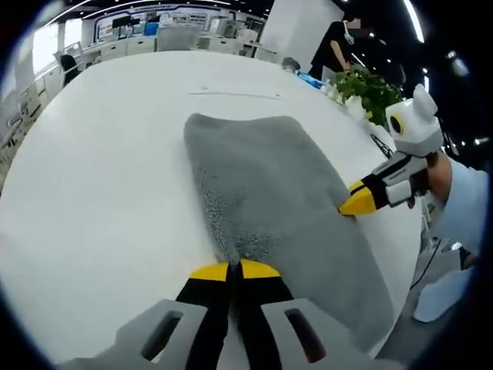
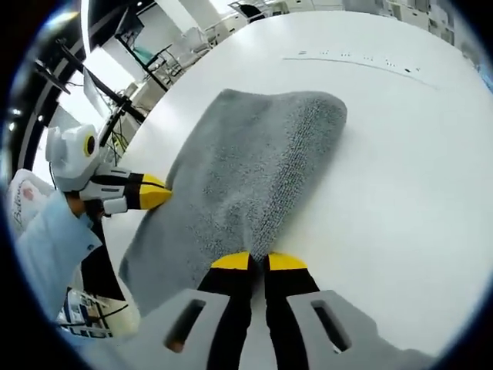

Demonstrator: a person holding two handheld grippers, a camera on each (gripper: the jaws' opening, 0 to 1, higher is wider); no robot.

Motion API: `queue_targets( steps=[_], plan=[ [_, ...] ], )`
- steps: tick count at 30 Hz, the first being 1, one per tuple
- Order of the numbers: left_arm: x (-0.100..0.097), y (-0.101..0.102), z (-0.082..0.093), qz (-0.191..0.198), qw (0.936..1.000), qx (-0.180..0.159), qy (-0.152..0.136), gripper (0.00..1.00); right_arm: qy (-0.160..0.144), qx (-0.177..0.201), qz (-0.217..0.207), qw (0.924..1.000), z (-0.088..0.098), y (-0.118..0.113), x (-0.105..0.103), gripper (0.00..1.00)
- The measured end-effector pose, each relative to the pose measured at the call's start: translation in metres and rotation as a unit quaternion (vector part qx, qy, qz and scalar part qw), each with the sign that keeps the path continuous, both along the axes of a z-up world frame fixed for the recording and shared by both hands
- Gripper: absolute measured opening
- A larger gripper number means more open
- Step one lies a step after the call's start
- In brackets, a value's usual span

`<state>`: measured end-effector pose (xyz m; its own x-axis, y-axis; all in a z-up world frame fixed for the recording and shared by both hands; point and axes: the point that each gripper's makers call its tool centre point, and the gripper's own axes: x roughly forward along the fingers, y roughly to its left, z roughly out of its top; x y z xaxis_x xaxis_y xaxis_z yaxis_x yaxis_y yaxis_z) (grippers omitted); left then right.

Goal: Fold the towel on the table until its edges align and the towel forms a compact rectangular stack.

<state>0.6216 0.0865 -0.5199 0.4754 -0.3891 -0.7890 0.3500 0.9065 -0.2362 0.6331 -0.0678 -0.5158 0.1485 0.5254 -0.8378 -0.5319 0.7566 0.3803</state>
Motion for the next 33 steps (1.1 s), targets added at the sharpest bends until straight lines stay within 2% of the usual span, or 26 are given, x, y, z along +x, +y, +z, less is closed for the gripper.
queue_targets(
  steps=[2, 10, 13, 15, 19, 27, 33],
  plan=[
    [-0.008, -0.014, 0.004, -0.004, 1.0000, -0.002, -0.001, 0.02, -0.002, -0.005, 0.001, 1.0000, 0.001, -0.009, 0.003, 0.03],
    [-0.004, -0.048, 0.001, -0.012, 0.9998, -0.012, -0.004, 0.02, -0.017, -0.041, 0.014, 0.9989, 0.003, -0.044, 0.013, 0.03],
    [-0.009, -0.065, 0.005, -0.016, 0.9998, -0.010, -0.009, 0.02, -0.017, -0.046, 0.011, 0.9987, 0.004, -0.057, 0.015, 0.03],
    [-0.004, -0.072, 0.003, -0.021, 0.9997, -0.008, -0.013, 0.02, -0.019, -0.052, 0.008, 0.9985, 0.004, -0.066, 0.017, 0.03],
    [-0.006, -0.089, 0.005, -0.024, 0.9996, -0.012, -0.012, 0.02, -0.023, -0.062, 0.004, 0.9978, 0.004, -0.081, 0.018, 0.03],
    [0.005, -0.108, 0.002, -0.043, 0.9990, -0.010, -0.010, 0.02, -0.022, -0.065, -0.011, 0.9976, 0.005, -0.104, 0.017, 0.03],
    [0.006, -0.122, 0.002, -0.049, 0.9987, -0.008, -0.012, 0.02, -0.026, -0.067, -0.015, 0.9973, 0.001, -0.118, 0.024, 0.04]
  ],
)
